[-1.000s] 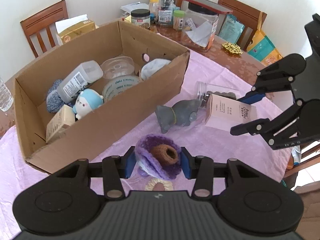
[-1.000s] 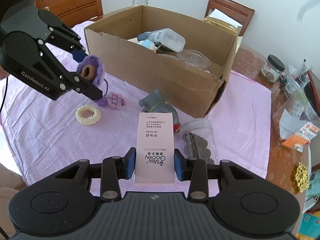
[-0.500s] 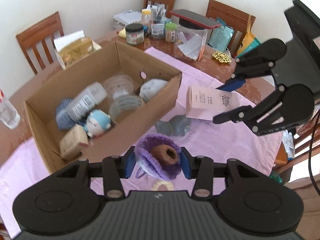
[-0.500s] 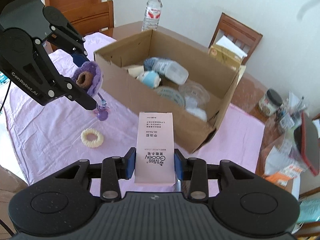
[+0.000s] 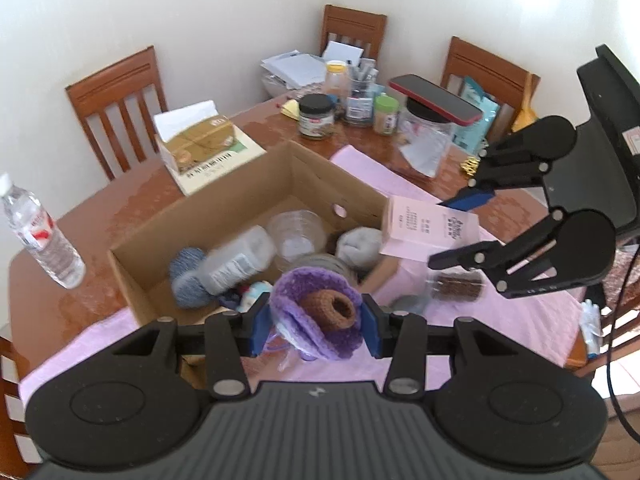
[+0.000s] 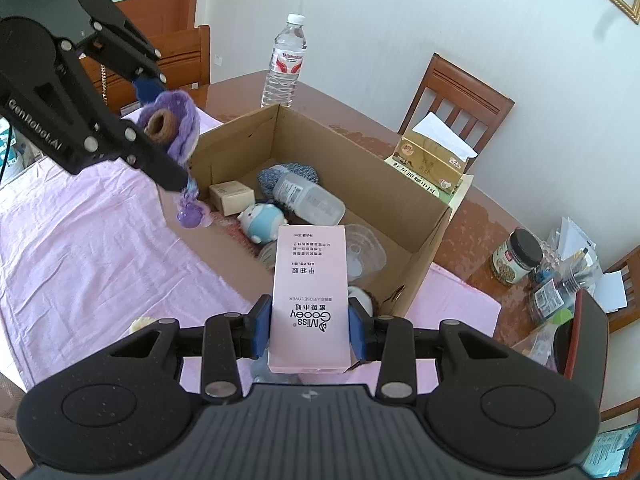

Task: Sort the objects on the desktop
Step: 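Carry the purple ring and pink card box into the box and open both tools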

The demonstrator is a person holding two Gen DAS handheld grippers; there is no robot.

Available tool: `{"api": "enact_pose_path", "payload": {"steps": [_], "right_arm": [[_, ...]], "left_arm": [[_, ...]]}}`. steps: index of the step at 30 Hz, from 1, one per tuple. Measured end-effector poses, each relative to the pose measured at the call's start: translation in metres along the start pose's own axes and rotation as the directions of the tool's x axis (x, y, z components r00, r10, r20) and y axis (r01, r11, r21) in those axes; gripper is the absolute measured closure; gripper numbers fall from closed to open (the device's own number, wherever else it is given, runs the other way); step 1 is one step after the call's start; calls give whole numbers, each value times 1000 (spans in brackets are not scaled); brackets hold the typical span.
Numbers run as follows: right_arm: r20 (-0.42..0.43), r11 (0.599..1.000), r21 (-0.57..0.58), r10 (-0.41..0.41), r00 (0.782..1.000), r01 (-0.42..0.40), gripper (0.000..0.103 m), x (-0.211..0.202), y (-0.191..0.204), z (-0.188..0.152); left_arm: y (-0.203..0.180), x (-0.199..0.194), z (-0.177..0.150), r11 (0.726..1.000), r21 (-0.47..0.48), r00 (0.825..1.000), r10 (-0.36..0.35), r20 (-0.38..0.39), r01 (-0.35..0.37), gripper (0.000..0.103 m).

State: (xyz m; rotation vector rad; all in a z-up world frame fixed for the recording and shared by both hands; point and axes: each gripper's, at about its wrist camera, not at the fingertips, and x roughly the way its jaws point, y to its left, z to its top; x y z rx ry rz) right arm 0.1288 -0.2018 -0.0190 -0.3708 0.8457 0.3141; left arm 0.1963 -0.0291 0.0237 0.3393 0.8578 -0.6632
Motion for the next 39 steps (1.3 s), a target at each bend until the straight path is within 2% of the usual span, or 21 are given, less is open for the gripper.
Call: {"api": "enact_pose_path", "payload": {"steps": [12, 21, 24, 26, 39], "right_arm": [[-11, 999, 42, -19, 1000, 19, 59, 30, -31, 30], [-33, 998, 63, -16, 999, 18, 59, 56, -48, 41], [-45, 998, 67, -15, 999, 18, 59, 64, -54, 42], [-53, 997, 73, -15, 999, 18, 59, 69, -57, 43], [-97, 992, 122, -27, 995, 39, 59, 101, -69, 50]], "left_arm": [[42, 21, 26, 998, -38, 999, 51, 12, -51, 58], [73, 50, 29, 992, -67, 994, 101, -43, -104, 57], [82, 59, 29, 987, -79, 988, 136, -69, -141, 46], [85, 63, 28, 986, -84, 987, 139, -82, -146, 31], [84, 75, 25, 991, -54, 988, 118, -98, -124, 24]]}}
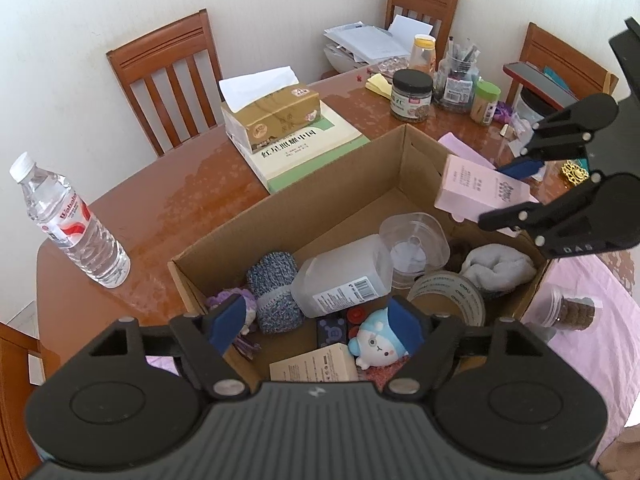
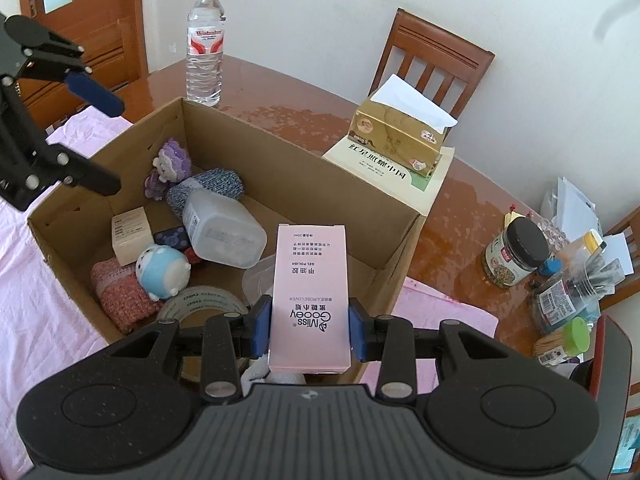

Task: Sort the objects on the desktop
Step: 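Carry the purple ring and pink card box into the box and open both tools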

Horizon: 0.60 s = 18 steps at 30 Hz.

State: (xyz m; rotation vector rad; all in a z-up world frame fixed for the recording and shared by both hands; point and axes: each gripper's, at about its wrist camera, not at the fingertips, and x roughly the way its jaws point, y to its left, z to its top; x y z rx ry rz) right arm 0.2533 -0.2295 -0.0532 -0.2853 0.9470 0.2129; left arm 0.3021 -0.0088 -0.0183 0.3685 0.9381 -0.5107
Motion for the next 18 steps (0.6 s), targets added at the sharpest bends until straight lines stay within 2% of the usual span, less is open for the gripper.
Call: {"api": "enact_pose_path", "payload": {"steps": [1, 2, 4, 7, 9, 14, 18], "right_arm": [[0, 1000, 5, -7, 1000, 7, 53, 1, -1, 1], [0, 1000, 8, -18, 1000, 18, 35, 1, -1, 1], [17, 999, 15, -32, 999, 31, 20, 0, -1, 0], [20, 999, 26, -30, 999, 30, 20, -2, -2, -2], [20, 999, 20, -37, 999, 36, 18, -3, -1, -3], [42, 999, 22, -44, 998, 43, 3, -10, 2, -6], [55, 999, 15, -44, 998, 43, 0, -17, 7, -8]], "left_arm": [[0, 0, 0, 1000, 2, 1000, 1, -1, -1, 23], [-1, 1, -1, 1000, 4, 1000, 2, -3, -2, 22], [-2, 1, -2, 1000, 8, 1000, -3, -3, 3, 21], [-3, 1, -3, 1000, 16, 1000, -3, -1, 3, 14], [-4, 1, -4, 1000, 9, 1000, -10, 5, 10, 13], [-5, 0, -5, 1000, -18, 1000, -21, 5, 21, 12], [-8, -5, -8, 1000, -27, 1000, -12, 16, 13, 12]]}}
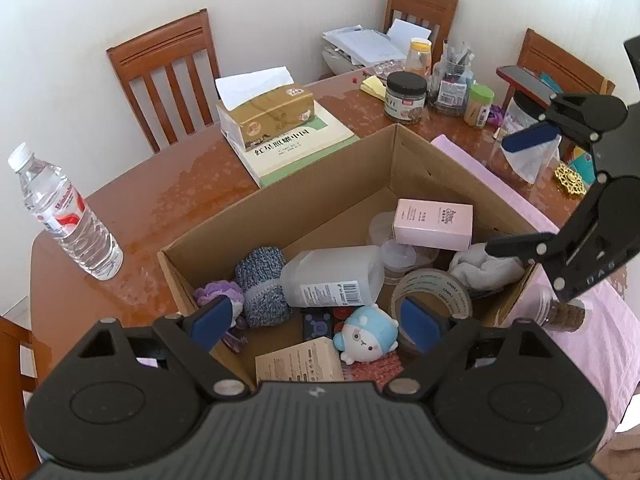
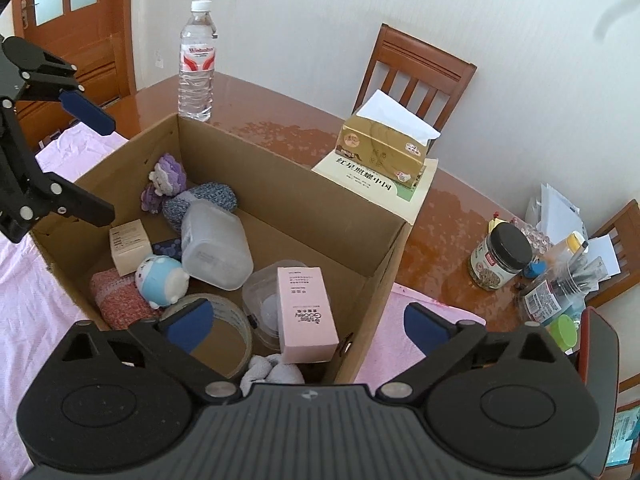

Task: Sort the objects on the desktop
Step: 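Carry the purple ring and pink card box into the box and open both tools, then move both tools back over the cream scrunchie and cookie jar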

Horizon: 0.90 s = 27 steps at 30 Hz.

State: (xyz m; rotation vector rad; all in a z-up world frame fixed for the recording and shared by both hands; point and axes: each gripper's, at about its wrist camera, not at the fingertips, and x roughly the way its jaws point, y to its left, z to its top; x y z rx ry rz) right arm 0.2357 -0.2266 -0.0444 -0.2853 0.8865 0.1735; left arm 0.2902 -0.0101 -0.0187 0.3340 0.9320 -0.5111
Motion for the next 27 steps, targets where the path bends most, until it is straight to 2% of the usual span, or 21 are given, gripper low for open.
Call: {"api": "enact_pose_path", "payload": {"steps": [6, 27], "right_arm": [[3, 1000, -9, 3, 1000, -3, 0, -11, 11, -7], [29, 1000, 6, 11, 1000, -11, 0, -56, 48, -48]], "left_arm": [[-8, -14, -10, 1000, -13, 1000, -5, 23, 5, 12], [-57, -58, -59, 999, 35, 999, -19, 33, 18, 12]]}}
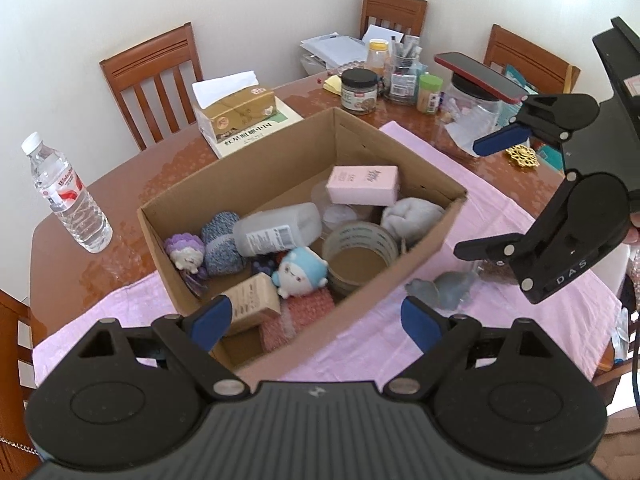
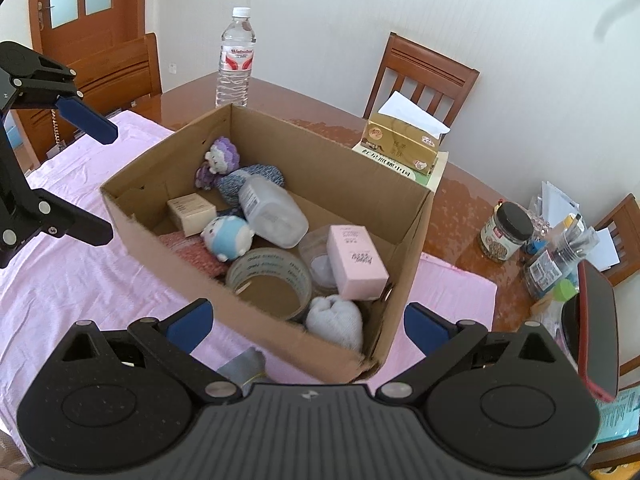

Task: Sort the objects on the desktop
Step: 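Move both tools back over the cream scrunchie and cookie jar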

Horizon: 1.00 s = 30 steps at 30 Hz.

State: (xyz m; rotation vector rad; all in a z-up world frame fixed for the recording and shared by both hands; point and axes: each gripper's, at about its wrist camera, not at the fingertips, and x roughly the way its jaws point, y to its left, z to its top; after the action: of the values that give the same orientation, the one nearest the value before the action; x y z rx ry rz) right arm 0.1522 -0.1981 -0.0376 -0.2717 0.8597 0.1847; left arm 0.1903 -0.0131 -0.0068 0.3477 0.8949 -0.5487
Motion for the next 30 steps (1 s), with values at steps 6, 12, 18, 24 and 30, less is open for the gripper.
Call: {"api": "enact_pose_path", "payload": {"steps": [6, 12, 18, 24, 30], "right_arm": [[-1, 1000, 14, 1, 1000, -1, 0, -13, 6, -16], [-12, 999, 35, 6, 1000, -6, 0, -20, 8, -34], [-27, 998, 67, 14, 1000, -12, 0, -22, 8, -52], [-38, 996, 89, 16, 999, -13, 0, -21, 7, -68], [-55, 994, 109, 23, 998, -17, 0, -17, 2, -82]], "left_arm": [[-18, -8, -12, 1000, 11, 1000, -7, 13, 7, 12], [-37, -11, -25, 999, 24, 999, -28, 23, 28, 12], [-51, -7, -39, 999, 22, 999, -36, 15, 35, 12], [-62, -4, -56, 1000, 12, 1000, -19, 22, 18, 12], [-74, 6, -69, 1000, 13, 1000, -11, 11, 11, 12]]}}
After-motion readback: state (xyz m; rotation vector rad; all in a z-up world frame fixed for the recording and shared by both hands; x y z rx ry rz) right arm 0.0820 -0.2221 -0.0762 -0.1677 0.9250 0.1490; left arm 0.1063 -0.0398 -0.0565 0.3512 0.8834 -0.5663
